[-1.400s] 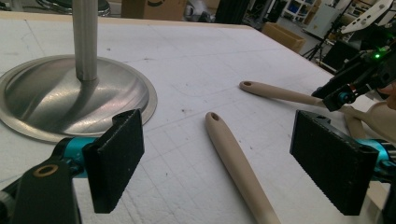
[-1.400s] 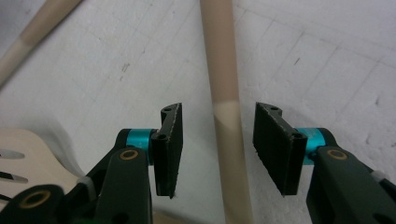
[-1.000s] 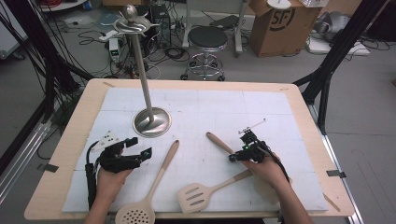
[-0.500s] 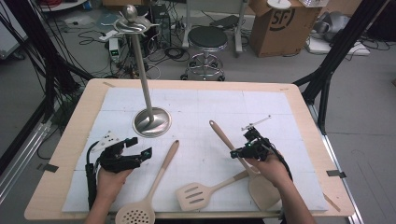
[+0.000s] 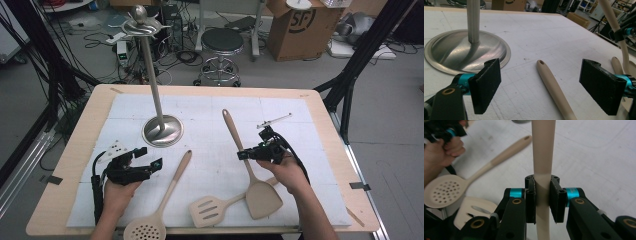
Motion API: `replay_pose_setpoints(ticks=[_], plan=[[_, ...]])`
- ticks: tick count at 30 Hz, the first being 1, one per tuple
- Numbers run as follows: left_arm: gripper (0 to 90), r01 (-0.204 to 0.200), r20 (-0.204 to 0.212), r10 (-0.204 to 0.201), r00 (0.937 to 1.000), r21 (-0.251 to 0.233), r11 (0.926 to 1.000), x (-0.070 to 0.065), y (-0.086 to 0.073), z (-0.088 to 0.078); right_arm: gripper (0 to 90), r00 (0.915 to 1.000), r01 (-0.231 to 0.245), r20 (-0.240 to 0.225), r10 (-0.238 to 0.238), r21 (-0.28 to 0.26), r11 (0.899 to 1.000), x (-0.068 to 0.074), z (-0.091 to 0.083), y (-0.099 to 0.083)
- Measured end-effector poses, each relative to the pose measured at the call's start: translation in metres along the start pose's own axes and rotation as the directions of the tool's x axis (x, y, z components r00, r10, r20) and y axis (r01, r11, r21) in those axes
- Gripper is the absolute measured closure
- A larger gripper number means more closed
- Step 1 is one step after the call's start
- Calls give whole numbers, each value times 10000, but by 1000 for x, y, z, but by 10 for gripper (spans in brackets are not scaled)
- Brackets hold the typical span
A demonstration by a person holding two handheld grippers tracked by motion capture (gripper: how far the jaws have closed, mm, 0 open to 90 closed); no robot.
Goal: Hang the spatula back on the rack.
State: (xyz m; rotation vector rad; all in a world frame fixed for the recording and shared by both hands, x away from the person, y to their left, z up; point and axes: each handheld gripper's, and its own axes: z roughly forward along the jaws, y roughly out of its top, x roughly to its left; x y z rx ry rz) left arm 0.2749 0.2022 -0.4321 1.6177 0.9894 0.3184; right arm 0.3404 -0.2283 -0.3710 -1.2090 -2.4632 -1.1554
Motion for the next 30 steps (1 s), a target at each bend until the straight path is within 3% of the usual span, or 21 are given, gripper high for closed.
replay_pose_setpoints(ticks=[9, 16, 30], plan=[[182, -9, -11, 9, 10000, 17, 10000, 0, 0, 0, 780, 9958, 259, -855, -336, -888, 9957, 16, -5, 23], [182, -7, -4, 7, 10000, -12, 10000, 1, 0, 0, 780, 9883, 81, -1496, -290, -1385, 9903, 22, -6, 40], [182, 14, -41, -14, 10000, -21, 10000, 1, -1, -1, 780, 9718, 38, -2275, -622, -2484, 9687, 39, -1, 80]])
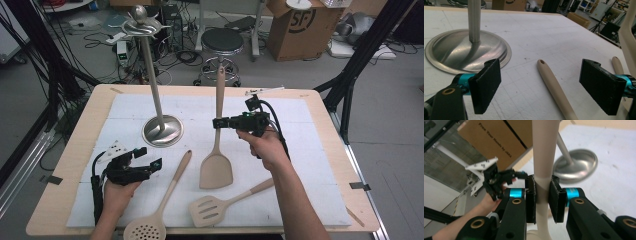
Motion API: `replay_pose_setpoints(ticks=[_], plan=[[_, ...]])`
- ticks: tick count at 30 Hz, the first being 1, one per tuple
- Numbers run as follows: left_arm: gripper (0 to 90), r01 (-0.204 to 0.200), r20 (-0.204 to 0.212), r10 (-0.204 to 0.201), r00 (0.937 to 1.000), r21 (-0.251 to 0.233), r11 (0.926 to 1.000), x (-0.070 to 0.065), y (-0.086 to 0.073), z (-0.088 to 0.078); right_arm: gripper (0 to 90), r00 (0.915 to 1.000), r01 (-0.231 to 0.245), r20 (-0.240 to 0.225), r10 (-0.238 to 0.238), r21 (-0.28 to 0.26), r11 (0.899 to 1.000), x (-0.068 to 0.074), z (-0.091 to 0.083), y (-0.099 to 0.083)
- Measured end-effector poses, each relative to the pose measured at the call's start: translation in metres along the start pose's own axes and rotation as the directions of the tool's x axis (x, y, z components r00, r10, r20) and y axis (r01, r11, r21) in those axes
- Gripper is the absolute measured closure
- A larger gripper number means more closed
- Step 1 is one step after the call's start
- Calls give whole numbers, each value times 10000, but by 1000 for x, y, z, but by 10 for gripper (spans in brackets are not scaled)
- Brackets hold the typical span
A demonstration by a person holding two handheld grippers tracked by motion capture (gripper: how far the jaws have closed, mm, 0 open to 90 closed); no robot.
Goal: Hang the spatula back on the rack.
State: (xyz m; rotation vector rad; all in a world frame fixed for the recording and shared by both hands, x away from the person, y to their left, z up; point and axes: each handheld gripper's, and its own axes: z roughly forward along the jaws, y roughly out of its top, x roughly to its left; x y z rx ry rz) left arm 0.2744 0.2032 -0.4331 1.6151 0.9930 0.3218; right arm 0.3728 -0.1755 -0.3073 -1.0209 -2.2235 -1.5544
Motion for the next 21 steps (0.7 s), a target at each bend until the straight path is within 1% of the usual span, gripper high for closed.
replay_pose_setpoints(ticks=[2, 4, 5, 6, 9, 12, 15, 19, 20, 21], plan=[[182, 5, -13, -5, 10000, -3, 10000, 0, 0, 0, 780, 9999, 93, -103, -96, -204, 9997, 2, 5, 3], [182, 13, -5, -13, 10000, 11, 10000, 1, 0, -1, 781, 9997, -12, -258, 4, -348, 9994, 1, 10, 4], [183, 17, -20, -18, 10000, -4, 10000, 1, -1, -1, 781, 9997, 15, -229, -24, -392, 9992, 0, 13, 4], [183, -1, -10, 1, 10000, 3, 10000, 1, -1, -1, 781, 9999, 74, -149, -80, -447, 9990, 1, 15, 4], [183, -1, -26, 1, 10000, 36, 10000, 1, -1, -2, 781, 9984, 552, 131, -544, -733, 9958, 5, 20, 5], [183, 27, -40, -27, 10000, 32, 10000, 1, -2, -3, 782, 9951, 979, 240, -958, -1118, 9889, 10, 23, 7], [184, 63, -117, -63, 9999, -6, 10000, 1, -3, -6, 783, 9944, 1056, 199, -1038, -1460, 9836, 13, 25, 8], [185, 64, -177, -64, 9998, 5, 10000, 1, -4, -9, 784, 9899, 1359, 629, -1267, -1761, 9749, 17, 28, 9], [185, 47, -166, -46, 9999, 23, 10000, 2, -4, -9, 784, 9880, 1485, 689, -1380, -1833, 9718, 17, 29, 9], [185, 56, -188, -56, 9998, 10, 10000, 1, -4, -10, 784, 9878, 1501, 685, -1396, -1864, 9709, 18, 30, 9]])
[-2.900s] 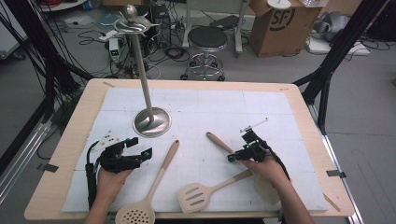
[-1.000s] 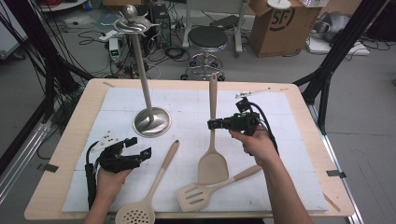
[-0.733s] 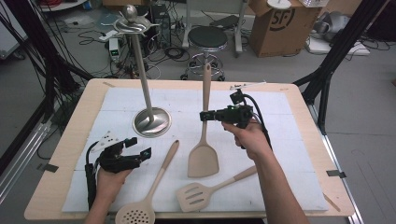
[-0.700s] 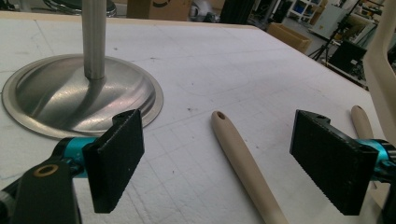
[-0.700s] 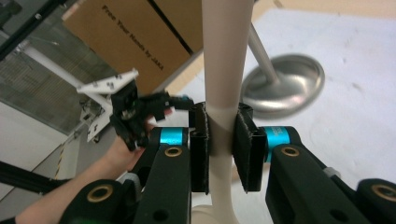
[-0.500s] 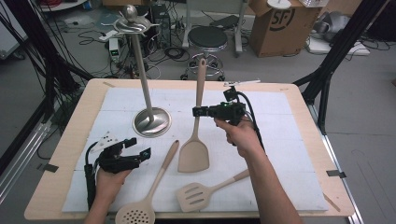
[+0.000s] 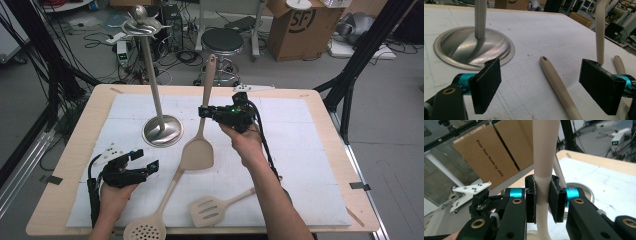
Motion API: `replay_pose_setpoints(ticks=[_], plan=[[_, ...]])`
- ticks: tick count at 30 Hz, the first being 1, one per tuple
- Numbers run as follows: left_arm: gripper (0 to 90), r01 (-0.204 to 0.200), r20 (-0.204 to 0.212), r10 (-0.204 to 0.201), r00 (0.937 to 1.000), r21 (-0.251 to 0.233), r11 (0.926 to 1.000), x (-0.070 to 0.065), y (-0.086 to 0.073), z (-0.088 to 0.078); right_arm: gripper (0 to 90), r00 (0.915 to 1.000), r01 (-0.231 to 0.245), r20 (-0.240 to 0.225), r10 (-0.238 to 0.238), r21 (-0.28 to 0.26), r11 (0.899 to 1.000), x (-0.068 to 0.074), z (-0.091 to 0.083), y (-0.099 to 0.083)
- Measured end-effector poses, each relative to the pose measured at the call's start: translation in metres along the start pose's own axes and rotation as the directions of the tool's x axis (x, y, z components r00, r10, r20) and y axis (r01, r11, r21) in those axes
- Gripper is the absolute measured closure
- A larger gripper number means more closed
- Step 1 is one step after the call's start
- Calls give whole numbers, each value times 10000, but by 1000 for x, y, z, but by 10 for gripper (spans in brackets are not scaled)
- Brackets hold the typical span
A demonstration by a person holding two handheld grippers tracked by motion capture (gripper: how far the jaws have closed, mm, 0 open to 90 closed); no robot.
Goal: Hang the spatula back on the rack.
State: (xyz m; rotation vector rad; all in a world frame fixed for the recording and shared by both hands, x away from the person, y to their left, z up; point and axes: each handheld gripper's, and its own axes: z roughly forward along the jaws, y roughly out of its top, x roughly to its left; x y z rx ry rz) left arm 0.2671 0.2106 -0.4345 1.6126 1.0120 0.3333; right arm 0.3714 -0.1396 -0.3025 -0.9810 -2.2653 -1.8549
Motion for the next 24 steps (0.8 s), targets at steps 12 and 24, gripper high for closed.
replay_pose_setpoints(ticks=[12, 24], plan=[[185, 2, -28, -2, 10000, -9, 10000, 0, -1, -1, 784, 9920, 1250, 146, -1252, 153, 9920, 29, 27, 23], [185, 49, 41, -49, 10000, -35, 10000, 1, -1, -1, 784, 9886, 1477, -317, -1471, 156, 9889, 48, 61, 43]])
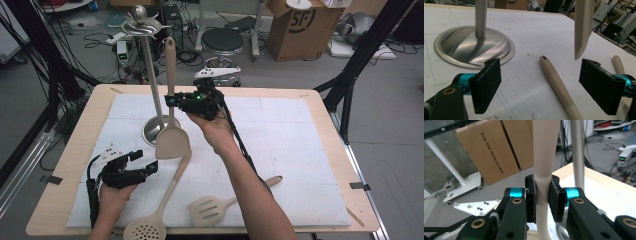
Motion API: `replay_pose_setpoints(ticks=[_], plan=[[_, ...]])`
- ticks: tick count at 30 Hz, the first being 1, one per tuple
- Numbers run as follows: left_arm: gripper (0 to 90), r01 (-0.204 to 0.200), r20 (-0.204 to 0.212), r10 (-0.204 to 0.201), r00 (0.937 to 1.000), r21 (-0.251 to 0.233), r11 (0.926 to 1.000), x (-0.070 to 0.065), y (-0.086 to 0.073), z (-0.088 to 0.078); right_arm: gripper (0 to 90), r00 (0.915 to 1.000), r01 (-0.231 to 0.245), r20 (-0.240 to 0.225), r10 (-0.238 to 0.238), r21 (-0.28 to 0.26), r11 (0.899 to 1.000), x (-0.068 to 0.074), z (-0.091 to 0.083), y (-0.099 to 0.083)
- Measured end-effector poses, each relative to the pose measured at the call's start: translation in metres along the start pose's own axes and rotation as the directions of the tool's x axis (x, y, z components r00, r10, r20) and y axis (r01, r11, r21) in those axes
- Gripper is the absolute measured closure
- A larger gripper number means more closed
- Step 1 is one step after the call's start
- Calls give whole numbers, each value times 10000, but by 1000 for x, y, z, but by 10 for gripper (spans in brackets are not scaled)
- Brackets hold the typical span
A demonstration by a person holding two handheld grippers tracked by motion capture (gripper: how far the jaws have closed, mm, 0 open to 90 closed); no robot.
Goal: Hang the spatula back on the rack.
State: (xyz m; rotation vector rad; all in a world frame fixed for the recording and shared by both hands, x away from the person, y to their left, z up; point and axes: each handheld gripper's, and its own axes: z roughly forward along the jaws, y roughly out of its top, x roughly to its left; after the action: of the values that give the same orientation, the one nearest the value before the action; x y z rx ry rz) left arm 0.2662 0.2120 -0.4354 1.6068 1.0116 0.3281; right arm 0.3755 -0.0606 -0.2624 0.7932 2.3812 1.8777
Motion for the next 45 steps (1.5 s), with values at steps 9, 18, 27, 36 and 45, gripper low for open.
replay_pose_setpoints(ticks=[9, 18, 27, 36, 45], plan=[[187, 93, 98, -93, 9999, -23, 10000, 0, -1, 0, 784, 9994, 154, -323, -152, 78, 9999, 7, 15, 10], [198, 178, 159, -176, 9997, -100, 9998, 1, -1, -1, 783, 9993, -7, -367, 18, 288, 9996, 1, 26, 12], [198, 131, 104, -130, 9999, -83, 9999, 2, -1, -2, 733, 9995, 219, 207, -226, 374, 9991, -2, 32, 9], [197, 177, 141, -175, 9997, -100, 9998, 2, -1, -3, 402, 9944, -575, 843, 633, -695, 9959, -16, 19, 6], [197, 188, 85, -186, 9998, -198, 9996, 3, -1, -5, 460, 9982, -587, -72, 600, -3535, 9336, -15, -5, 11]])
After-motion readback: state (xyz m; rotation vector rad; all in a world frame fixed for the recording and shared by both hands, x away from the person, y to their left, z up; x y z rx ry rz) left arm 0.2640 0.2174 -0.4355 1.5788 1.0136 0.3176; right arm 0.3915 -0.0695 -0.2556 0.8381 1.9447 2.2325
